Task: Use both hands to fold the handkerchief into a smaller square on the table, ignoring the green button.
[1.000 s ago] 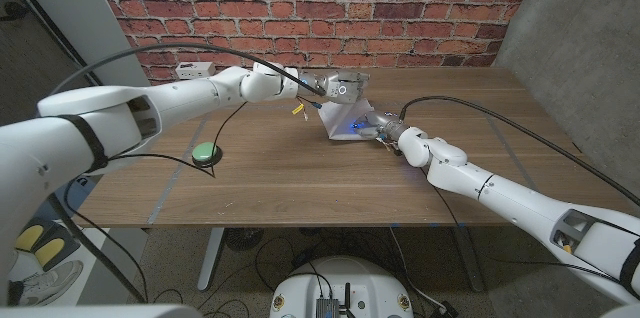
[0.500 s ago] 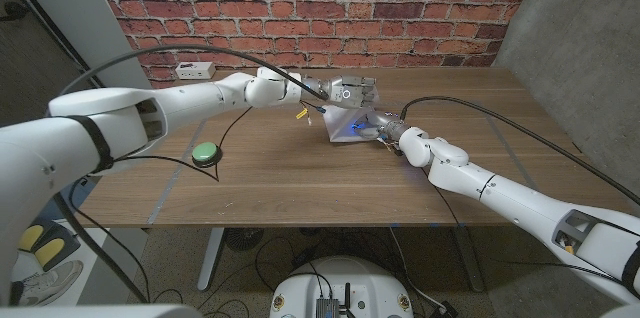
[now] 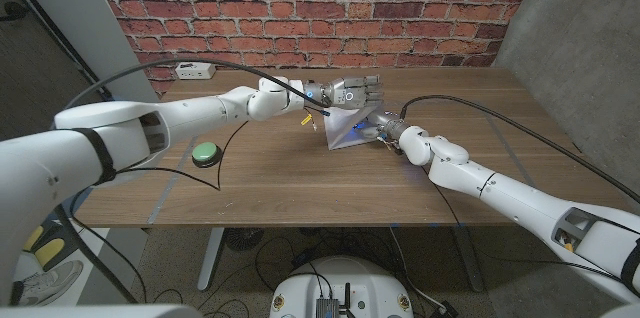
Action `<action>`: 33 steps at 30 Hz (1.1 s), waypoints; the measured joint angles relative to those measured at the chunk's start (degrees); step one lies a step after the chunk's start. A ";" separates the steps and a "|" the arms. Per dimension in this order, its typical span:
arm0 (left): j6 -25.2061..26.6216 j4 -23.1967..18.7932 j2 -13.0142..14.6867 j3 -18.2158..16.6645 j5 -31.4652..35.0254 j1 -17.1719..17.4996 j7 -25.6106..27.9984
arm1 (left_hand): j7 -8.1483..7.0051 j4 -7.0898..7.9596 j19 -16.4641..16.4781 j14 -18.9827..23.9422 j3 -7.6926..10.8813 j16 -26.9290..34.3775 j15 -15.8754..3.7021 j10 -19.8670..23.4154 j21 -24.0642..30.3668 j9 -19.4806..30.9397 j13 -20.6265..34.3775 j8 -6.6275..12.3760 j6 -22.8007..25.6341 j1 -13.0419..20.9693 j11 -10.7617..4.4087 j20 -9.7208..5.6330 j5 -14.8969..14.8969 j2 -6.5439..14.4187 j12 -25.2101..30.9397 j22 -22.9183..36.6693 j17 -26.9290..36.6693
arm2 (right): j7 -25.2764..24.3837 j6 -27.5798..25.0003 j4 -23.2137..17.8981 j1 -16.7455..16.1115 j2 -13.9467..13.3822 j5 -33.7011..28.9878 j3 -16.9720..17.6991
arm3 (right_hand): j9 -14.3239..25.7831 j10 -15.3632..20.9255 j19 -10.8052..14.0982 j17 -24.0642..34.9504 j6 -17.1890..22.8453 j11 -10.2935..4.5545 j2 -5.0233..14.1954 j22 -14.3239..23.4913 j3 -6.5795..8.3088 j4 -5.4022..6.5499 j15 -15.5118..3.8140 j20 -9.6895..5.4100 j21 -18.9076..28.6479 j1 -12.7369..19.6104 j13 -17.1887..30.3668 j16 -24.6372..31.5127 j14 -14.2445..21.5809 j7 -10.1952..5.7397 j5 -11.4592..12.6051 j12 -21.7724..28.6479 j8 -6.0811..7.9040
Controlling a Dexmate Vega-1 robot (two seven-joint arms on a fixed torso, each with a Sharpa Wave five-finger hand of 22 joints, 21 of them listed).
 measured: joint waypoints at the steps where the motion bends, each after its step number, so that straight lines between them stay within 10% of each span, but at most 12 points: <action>1: 5.21 0.33 -0.28 -0.41 0.21 0.58 0.14 | 0.00 0.33 0.00 0.00 -0.33 0.06 0.00 -0.15 0.00 0.00 -0.13 0.00 0.00 -0.68 0.15 0.00 0.00 0.08 0.12 -0.01 0.00 | 0.03 0.00 0.19 0.24 0.06 0.00 0.00 | 0.00 0.00 0.00 0.00 0.00 0.00 0.00 0.00 0.00 0.00 0.00 0.00 0.00 0.00 0.00 0.00 0.00 0.00 0.00 0.00 0.00; 13: 14.29 -2.44 -0.02 -5.70 -5.74 7.63 2.20 | 0.52 2.59 -0.09 0.22 -1.77 0.87 0.20 0.05 0.00 0.00 -0.47 0.68 -0.07 -5.13 0.39 0.53 0.00 1.64 0.84 -0.54 0.01 | -0.31 -0.30 -0.77 0.47 -0.23 -0.42 0.38 | 0.07 -2.64 -0.97 -0.15 -2.40 -0.28 -1.80 0.14 -1.67 -0.05 0.10 0.53 -0.10 -2.71 0.00 -1.26 -2.39 -0.77 -0.46 -1.19 -0.83; 24: 14.47 -9.69 4.03 -9.83 -10.60 12.65 2.38 | 0.29 2.59 -0.09 0.44 -1.77 0.87 -0.02 0.37 0.00 0.01 -0.46 0.90 0.77 -5.68 0.69 0.53 0.00 2.19 1.11 -0.53 -0.26 | -2.76 -1.55 -2.94 -0.01 -0.91 -2.50 1.27 | 0.05 -15.41 -16.59 -1.21 -14.42 1.80 -5.93 -0.16 -6.62 -0.59 1.84 3.83 -1.84 -10.33 0.00 -4.50 -17.27 -1.84 -1.10 -2.11 -1.27; 33: 12.35 -13.25 5.86 -12.66 -11.16 15.38 2.05 | 0.29 2.59 -0.09 0.58 -1.77 0.87 0.12 0.52 0.00 -0.27 -0.73 1.11 1.38 -5.68 0.54 0.52 0.00 2.19 1.11 -0.53 -0.53 | -2.67 -4.39 -5.09 -0.15 -1.42 -4.81 1.24 | 0.05 -20.40 -21.28 -1.39 -19.91 3.66 -8.17 -0.16 -8.76 -0.50 4.23 5.73 -2.04 -13.52 0.00 -4.66 -23.78 -2.25 -0.63 -2.11 -1.27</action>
